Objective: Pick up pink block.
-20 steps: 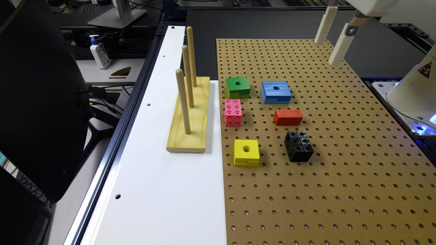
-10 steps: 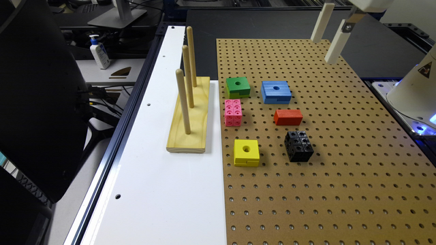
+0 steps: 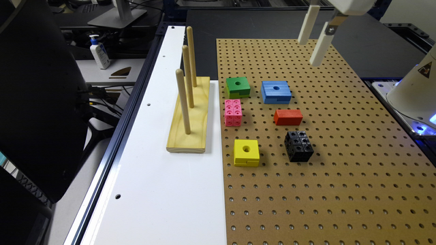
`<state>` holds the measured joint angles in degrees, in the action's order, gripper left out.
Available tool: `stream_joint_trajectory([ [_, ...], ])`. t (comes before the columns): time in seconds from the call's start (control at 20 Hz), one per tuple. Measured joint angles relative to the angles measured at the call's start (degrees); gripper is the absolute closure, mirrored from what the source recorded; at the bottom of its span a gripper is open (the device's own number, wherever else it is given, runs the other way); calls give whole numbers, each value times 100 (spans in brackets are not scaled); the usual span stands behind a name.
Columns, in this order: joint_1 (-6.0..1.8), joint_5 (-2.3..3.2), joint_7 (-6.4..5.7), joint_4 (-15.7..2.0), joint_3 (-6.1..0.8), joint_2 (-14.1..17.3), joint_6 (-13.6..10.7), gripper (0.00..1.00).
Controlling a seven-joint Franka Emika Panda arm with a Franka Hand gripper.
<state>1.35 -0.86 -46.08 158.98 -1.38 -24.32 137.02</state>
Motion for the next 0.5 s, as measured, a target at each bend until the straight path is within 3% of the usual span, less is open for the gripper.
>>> stream_joint_trajectory([
  [0.5,21,-3,-117,-577,-112,616,2,0],
])
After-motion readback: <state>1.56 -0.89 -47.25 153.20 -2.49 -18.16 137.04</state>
